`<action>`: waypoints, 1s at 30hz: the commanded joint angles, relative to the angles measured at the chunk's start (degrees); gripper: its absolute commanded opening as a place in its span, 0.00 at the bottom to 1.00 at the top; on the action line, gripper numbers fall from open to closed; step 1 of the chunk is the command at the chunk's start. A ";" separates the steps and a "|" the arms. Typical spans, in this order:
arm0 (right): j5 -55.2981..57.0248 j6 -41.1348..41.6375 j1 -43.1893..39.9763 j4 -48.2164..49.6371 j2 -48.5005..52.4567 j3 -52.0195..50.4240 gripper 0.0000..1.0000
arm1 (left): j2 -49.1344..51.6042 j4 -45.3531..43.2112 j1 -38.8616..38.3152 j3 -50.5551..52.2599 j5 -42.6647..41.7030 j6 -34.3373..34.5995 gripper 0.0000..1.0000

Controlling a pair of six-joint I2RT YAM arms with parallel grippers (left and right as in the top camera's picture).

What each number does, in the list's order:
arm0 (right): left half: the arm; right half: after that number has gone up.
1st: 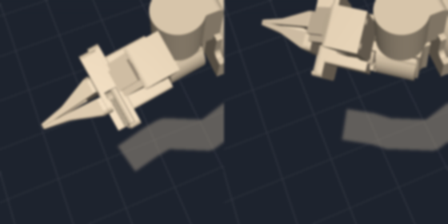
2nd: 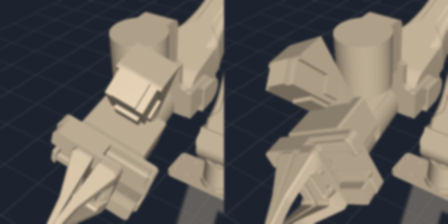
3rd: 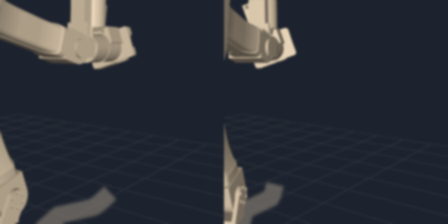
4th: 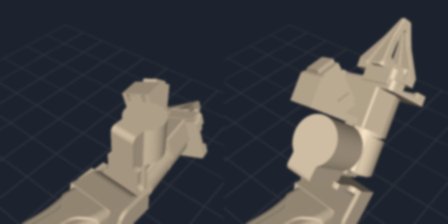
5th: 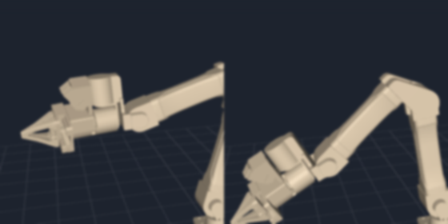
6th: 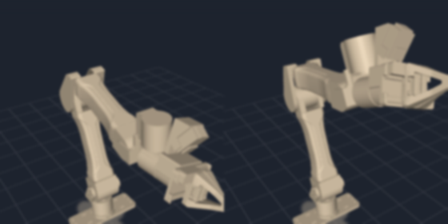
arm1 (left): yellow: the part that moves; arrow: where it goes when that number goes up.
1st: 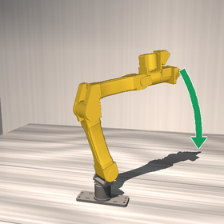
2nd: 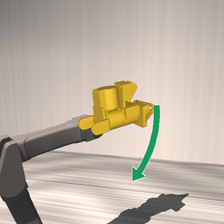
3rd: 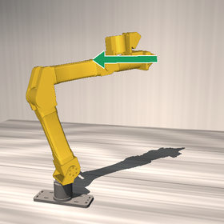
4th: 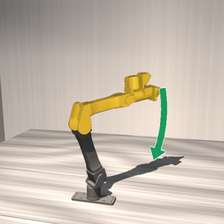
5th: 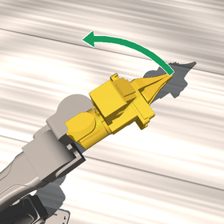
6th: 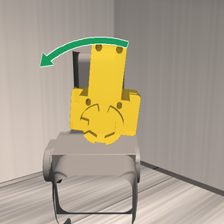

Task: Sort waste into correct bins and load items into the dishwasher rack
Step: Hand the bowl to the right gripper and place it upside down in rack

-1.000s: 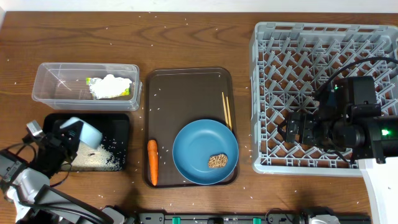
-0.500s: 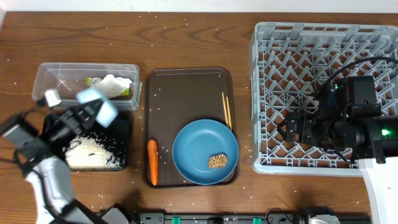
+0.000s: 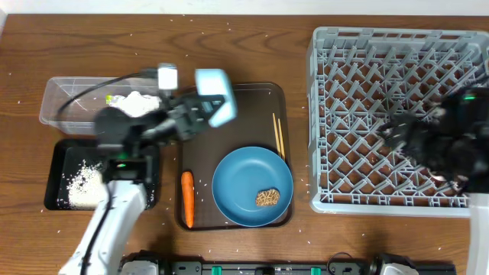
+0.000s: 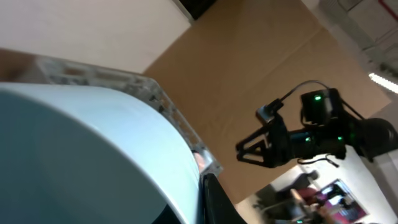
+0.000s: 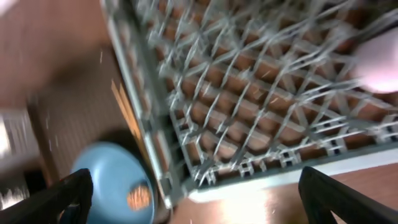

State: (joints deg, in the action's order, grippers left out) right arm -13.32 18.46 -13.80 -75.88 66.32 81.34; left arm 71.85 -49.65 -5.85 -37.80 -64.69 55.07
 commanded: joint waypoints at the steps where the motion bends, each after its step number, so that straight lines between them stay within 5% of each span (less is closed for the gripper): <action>1: -0.17 -0.55 -4.57 -1.29 -1.07 3.52 0.99 | 3.87 -2.36 -7.61 -2.21 10.62 0.72 0.06; 7: -0.37 -0.04 -9.62 -2.93 -1.18 3.74 0.99 | 16.13 -5.99 -19.69 -11.26 17.03 -1.68 0.06; 16: -0.61 -0.07 -10.29 -3.89 -1.18 3.74 0.99 | 33.94 -6.01 -27.69 -27.10 16.94 -2.01 0.06; 30: -0.61 -0.09 -10.29 -4.50 -1.18 3.74 0.99 | 45.70 -13.77 -36.39 -28.76 17.70 2.73 0.06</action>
State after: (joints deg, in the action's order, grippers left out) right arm -13.50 18.44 -23.27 -80.03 65.23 84.27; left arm 116.81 -62.04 -41.58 -64.88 -47.59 56.36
